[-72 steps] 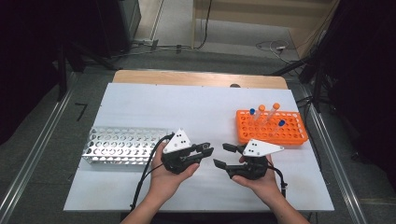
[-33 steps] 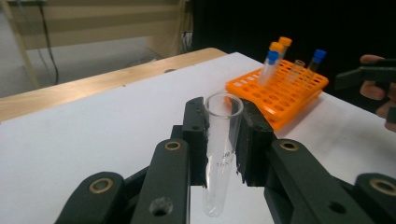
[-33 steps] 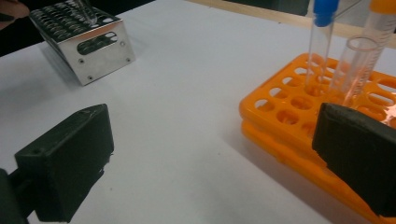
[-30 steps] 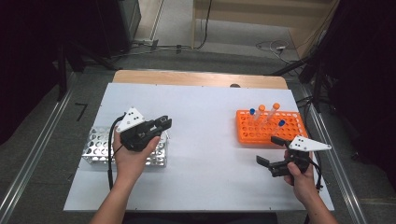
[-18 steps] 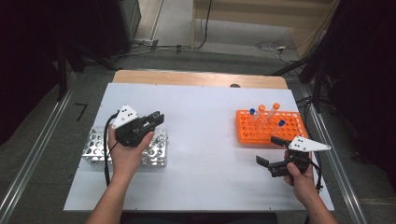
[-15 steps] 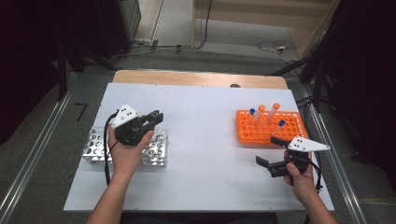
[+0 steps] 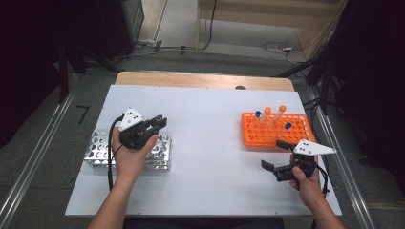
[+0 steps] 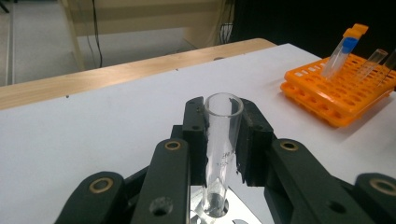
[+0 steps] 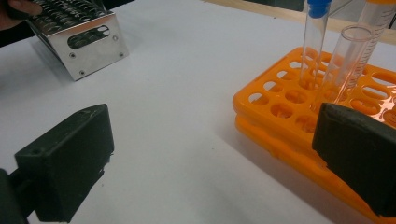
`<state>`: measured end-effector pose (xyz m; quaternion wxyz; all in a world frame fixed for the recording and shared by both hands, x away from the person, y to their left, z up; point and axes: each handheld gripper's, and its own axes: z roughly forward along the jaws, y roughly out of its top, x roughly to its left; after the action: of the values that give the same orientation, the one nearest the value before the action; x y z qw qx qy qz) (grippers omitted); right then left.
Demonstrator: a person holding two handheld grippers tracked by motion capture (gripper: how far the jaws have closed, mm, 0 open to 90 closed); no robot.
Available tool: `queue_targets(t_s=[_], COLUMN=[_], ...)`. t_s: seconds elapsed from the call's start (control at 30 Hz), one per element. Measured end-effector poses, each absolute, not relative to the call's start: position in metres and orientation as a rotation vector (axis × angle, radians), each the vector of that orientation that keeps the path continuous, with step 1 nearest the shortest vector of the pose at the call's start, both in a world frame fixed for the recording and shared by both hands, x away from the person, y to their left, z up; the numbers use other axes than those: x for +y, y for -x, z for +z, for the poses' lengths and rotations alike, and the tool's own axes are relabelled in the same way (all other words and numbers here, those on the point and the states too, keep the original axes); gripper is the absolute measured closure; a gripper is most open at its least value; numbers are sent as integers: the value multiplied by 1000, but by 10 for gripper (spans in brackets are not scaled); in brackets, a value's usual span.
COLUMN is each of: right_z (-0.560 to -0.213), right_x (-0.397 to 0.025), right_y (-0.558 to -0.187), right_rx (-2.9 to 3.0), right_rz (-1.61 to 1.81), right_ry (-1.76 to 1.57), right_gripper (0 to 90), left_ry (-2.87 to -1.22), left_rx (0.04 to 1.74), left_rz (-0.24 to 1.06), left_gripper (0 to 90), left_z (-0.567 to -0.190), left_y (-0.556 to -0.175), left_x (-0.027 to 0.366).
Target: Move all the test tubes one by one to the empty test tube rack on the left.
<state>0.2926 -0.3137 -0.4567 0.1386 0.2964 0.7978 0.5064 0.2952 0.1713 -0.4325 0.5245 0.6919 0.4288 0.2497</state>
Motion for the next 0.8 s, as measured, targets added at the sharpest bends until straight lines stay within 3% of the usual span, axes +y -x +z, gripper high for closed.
queue_targets(t_s=[0.8], right_z=[-459], right_x=[-313], right_y=[-295], right_rx=[2314], right_rz=[1451], right_ry=[-856], right_gripper=[0], left_ry=[-1798], left_rx=[1087], left_rz=[573], left_gripper=[754], left_z=[-441], left_y=[-295], left_x=[163])
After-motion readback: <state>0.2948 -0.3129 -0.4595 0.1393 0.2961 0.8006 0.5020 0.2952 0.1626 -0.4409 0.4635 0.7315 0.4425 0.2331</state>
